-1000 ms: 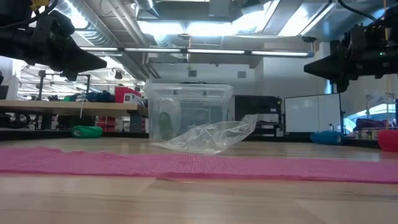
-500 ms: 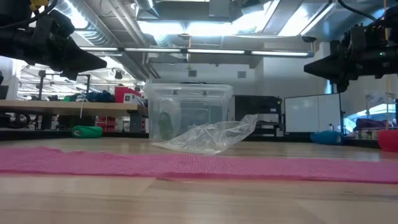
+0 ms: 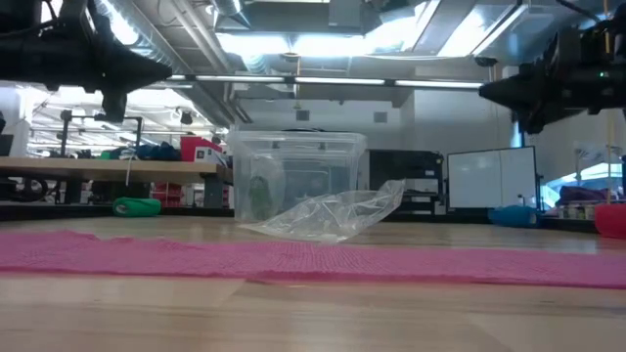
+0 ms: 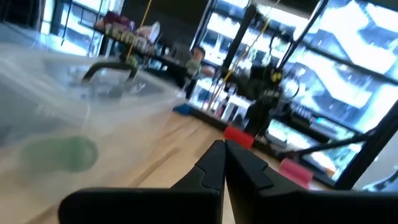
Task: Roll bandage
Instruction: Roll the pink bandage
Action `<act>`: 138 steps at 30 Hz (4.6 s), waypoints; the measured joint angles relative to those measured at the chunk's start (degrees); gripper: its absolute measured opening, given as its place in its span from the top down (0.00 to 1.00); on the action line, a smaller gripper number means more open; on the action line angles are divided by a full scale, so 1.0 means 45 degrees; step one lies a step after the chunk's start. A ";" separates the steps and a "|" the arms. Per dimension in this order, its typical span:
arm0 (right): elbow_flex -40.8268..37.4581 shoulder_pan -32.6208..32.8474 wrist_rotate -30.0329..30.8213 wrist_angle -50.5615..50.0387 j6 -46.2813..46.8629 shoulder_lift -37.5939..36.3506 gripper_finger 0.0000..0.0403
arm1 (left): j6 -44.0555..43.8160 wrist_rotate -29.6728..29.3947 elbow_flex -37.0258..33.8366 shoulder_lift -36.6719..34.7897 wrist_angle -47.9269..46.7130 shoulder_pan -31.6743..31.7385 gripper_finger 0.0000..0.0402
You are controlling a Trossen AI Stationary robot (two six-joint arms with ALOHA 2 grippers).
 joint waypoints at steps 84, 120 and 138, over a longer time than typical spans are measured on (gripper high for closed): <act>1.0875 1.5340 -0.3700 -1.4450 1.3015 1.6953 0.46 | 0.2643 -0.0652 0.2924 0.7655 0.1472 -0.2019 1.00; 0.7919 1.6869 -0.2225 -1.1418 1.9600 1.8243 0.47 | 0.0700 -0.0681 0.2924 0.7655 0.1166 -0.2024 1.00; 1.0964 1.6835 0.0270 -1.4950 1.5806 1.8224 0.71 | 0.1879 -0.0681 0.3666 0.7633 0.1858 -0.2029 1.00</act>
